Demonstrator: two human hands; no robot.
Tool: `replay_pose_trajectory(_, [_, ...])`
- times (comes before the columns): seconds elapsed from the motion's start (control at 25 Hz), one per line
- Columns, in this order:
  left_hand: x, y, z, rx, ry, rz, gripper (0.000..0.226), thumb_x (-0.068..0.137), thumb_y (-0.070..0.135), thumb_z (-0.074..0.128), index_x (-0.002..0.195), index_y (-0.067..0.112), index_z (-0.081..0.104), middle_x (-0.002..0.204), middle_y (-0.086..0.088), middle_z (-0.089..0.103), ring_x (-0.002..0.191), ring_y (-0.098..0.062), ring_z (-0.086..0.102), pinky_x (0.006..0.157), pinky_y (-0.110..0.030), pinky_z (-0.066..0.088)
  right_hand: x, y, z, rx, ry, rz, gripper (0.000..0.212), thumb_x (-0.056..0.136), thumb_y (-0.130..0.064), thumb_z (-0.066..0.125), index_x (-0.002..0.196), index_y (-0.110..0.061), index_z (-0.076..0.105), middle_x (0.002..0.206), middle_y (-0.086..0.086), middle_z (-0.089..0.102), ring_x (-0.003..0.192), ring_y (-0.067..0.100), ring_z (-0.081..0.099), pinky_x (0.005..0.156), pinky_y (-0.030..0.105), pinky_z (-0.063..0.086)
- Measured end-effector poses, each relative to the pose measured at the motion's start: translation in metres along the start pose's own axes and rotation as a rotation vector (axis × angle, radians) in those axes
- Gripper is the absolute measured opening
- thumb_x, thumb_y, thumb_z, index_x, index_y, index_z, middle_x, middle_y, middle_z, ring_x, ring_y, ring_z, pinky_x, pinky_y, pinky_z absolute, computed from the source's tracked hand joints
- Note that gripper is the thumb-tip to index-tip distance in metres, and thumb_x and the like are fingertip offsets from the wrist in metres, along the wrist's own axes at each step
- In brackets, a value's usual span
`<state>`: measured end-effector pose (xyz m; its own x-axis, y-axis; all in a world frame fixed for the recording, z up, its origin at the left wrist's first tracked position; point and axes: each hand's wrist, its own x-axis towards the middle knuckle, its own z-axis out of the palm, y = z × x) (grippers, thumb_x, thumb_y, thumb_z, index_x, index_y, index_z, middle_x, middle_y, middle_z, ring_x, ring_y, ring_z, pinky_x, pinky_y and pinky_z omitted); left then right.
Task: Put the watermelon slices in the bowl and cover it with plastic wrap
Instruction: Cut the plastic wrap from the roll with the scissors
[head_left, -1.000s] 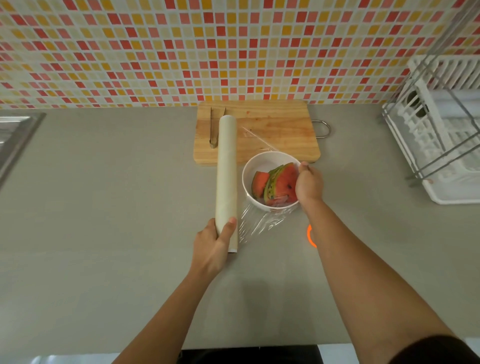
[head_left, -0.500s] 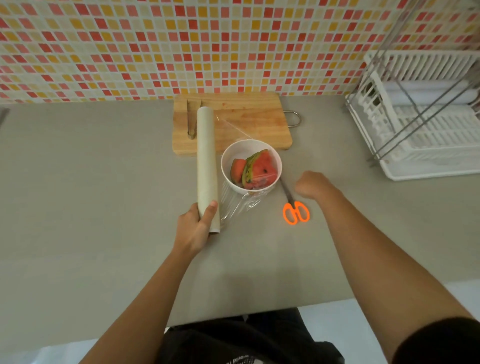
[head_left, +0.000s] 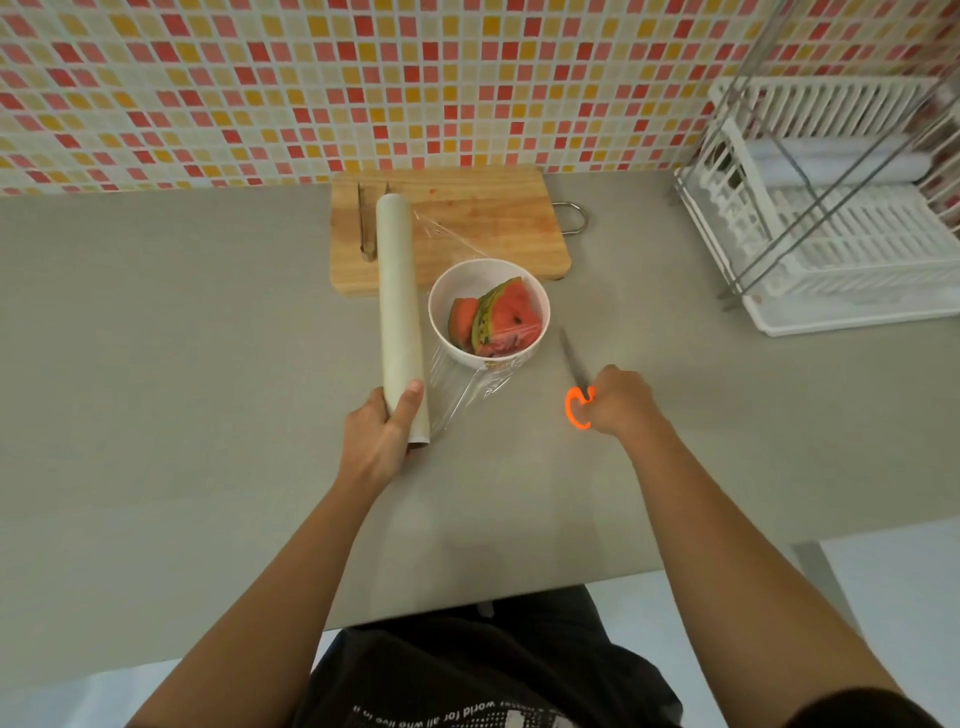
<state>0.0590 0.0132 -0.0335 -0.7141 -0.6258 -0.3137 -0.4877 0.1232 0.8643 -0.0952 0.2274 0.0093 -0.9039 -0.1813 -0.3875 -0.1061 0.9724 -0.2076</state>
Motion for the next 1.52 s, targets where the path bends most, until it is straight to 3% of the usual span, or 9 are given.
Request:
replay_pose_trajectory(0.24, [0.0, 0.003, -0.001, -0.019, 0.01, -0.023, 0.067, 0.076, 0.072, 0.042, 0.088, 0.009, 0.062, 0.081, -0.009, 0.064, 0.08, -0.032, 0.065, 0.074, -0.051, 0.055, -0.039, -0.015, 0.005, 1.083, -0.095, -0.167, 0.024, 0.091, -0.014, 0.05, 0.115, -0.019, 0.053, 0.084, -0.001, 0.064, 0.08, 0.009, 0.067, 0.079, 0.022, 0.051])
replay_pose_trajectory(0.36, [-0.001, 0.007, -0.002, -0.071, -0.011, -0.046, 0.064, 0.08, 0.068, 0.044, 0.092, 0.008, 0.063, 0.086, -0.01, 0.065, 0.085, -0.033, 0.065, 0.077, -0.053, 0.055, -0.055, -0.044, 0.021, 1.279, -0.23, -0.323, 0.031, 0.09, -0.009, 0.055, 0.116, -0.025, 0.053, 0.09, -0.005, 0.067, 0.085, 0.004, 0.065, 0.085, 0.02, 0.051])
replay_pose_trajectory(0.52, [-0.003, 0.012, -0.003, -0.078, -0.015, -0.044, 0.059, 0.081, 0.067, 0.043, 0.086, 0.011, 0.061, 0.086, -0.012, 0.065, 0.084, -0.036, 0.065, 0.074, -0.047, 0.054, -0.072, -0.068, 0.049, 1.361, -0.33, -0.33, 0.031, 0.087, -0.007, 0.059, 0.111, -0.02, 0.047, 0.07, -0.012, 0.064, 0.068, -0.001, 0.06, 0.068, 0.012, 0.045])
replay_pose_trajectory(0.72, [-0.01, 0.012, -0.005, -0.095, 0.003, -0.058, 0.045, 0.083, 0.064, 0.046, 0.075, 0.02, 0.055, 0.08, -0.008, 0.063, 0.07, -0.026, 0.06, 0.066, -0.037, 0.05, -0.087, -0.076, 0.063, 1.321, -0.357, -0.379, 0.005, 0.085, -0.018, 0.062, 0.086, -0.021, 0.059, 0.068, -0.014, 0.069, 0.07, -0.007, 0.061, 0.072, 0.013, 0.046])
replay_pose_trajectory(0.92, [-0.008, 0.012, -0.007, -0.065, 0.034, -0.045, 0.042, 0.089, 0.058, 0.046, 0.074, 0.02, 0.057, 0.076, 0.0, 0.061, 0.067, -0.016, 0.058, 0.061, -0.028, 0.047, -0.108, -0.075, 0.082, 1.285, -0.352, -0.311, 0.021, 0.087, -0.024, 0.062, 0.099, -0.012, 0.048, 0.081, -0.006, 0.062, 0.077, -0.006, 0.063, 0.078, 0.015, 0.043])
replay_pose_trajectory(1.0, [-0.01, 0.014, -0.008, -0.082, 0.022, -0.055, 0.041, 0.089, 0.058, 0.047, 0.075, 0.021, 0.057, 0.077, -0.001, 0.06, 0.063, -0.014, 0.059, 0.055, -0.024, 0.045, -0.122, -0.068, 0.087, 1.197, -0.335, -0.335, 0.021, 0.088, -0.029, 0.061, 0.078, -0.013, 0.052, 0.061, -0.011, 0.051, 0.059, -0.002, 0.052, 0.063, 0.011, 0.036])
replay_pose_trajectory(1.12, [-0.014, 0.015, -0.007, -0.124, 0.015, -0.081, 0.041, 0.089, 0.059, 0.047, 0.077, 0.02, 0.056, 0.08, -0.004, 0.059, 0.06, -0.015, 0.06, 0.047, -0.02, 0.045, -0.137, -0.056, 0.09, 1.076, -0.373, -0.352, 0.048, 0.089, -0.034, 0.057, 0.049, -0.023, 0.034, 0.044, -0.015, 0.025, 0.046, 0.002, 0.025, 0.046, 0.012, 0.024])
replay_pose_trajectory(1.36, [-0.013, 0.017, -0.01, -0.126, -0.003, -0.106, 0.05, 0.09, 0.059, 0.045, 0.091, 0.011, 0.06, 0.088, -0.01, 0.061, 0.067, -0.022, 0.061, 0.056, -0.027, 0.049, -0.14, -0.053, 0.094, 0.973, -0.452, -0.347, 0.052, 0.081, -0.055, 0.054, 0.052, -0.019, 0.031, 0.055, 0.001, 0.022, 0.051, 0.009, 0.022, 0.044, 0.014, 0.022])
replay_pose_trajectory(1.52, [-0.014, 0.019, -0.01, -0.153, 0.003, -0.099, 0.048, 0.091, 0.055, 0.047, 0.088, 0.009, 0.059, 0.081, -0.006, 0.058, 0.049, -0.007, 0.061, 0.046, -0.018, 0.046, -0.133, -0.062, 0.097, 0.951, -0.458, -0.322, 0.056, 0.072, -0.069, 0.052, 0.052, -0.02, 0.032, 0.062, 0.008, 0.024, 0.057, 0.015, 0.025, 0.046, 0.014, 0.024])
